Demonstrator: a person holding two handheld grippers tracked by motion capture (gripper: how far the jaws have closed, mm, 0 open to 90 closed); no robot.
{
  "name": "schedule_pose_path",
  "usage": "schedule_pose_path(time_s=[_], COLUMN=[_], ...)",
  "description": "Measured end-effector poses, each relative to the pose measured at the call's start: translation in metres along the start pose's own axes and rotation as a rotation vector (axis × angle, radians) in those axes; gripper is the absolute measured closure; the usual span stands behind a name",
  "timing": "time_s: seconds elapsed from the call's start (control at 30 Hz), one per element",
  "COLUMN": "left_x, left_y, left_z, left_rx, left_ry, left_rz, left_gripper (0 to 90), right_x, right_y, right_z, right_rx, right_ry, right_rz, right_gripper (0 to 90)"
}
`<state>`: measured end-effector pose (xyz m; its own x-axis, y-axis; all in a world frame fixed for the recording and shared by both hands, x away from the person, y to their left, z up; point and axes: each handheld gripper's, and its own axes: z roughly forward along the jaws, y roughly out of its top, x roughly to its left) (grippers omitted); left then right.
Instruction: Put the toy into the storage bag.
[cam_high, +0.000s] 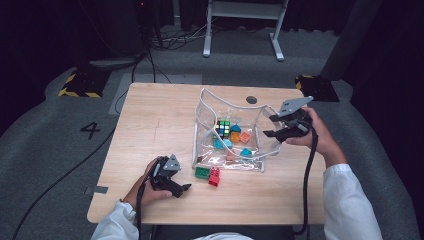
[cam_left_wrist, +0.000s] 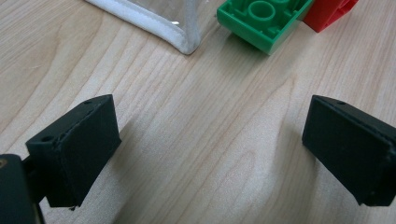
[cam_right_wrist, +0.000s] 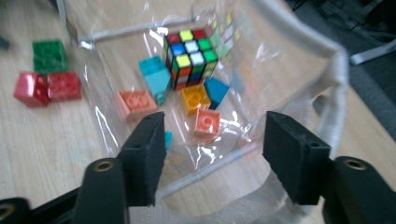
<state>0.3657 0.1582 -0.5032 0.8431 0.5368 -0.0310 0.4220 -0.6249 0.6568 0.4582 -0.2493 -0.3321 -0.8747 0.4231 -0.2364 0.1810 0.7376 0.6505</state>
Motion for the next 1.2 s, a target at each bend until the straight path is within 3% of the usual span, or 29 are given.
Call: schedule_pose_path(time_s=[0.2,0.33,0.37,0.8,1.1,1.2], left_x=[0.000,0.000,0.000,0.000,0.000,0.000], left_y=[0.000,0.000,0.000,0.000,0.000,0.000], left_z=[0.000,0.000,0.000,0.000,0.000,0.000], left_rx=[0.001,0.001,0.001,0.001,0.001,0.001], left_ry=[-0.001,-0.001,0.000,0.000,0.000,0.000], left_rz=[0.000,0.000,0.000,0.000,0.000,0.000], left_gripper=[4.0,4.0,4.1,4.0,4.0,4.0], right_x=[0.002,0.003,0.003,0.008,0.019,0.025], right_y=[-0.011,-0.021,-0.024,-0.065,-0.096,-0.106], right_z=[-0.027,-0.040,-0.043,-0.064,-0.056,-0.050], right_rx=[-0.139,-0.184,-0.195,-0.221,-0.211,-0.219], right_ry=[-0.075,-0.111,-0.117,-0.173,-0.172,-0.147], right_rz=[0.083,0.135,0.129,0.182,0.207,0.222], right_gripper=[30.5,29.1,29.1,27.1,26.9,26.9])
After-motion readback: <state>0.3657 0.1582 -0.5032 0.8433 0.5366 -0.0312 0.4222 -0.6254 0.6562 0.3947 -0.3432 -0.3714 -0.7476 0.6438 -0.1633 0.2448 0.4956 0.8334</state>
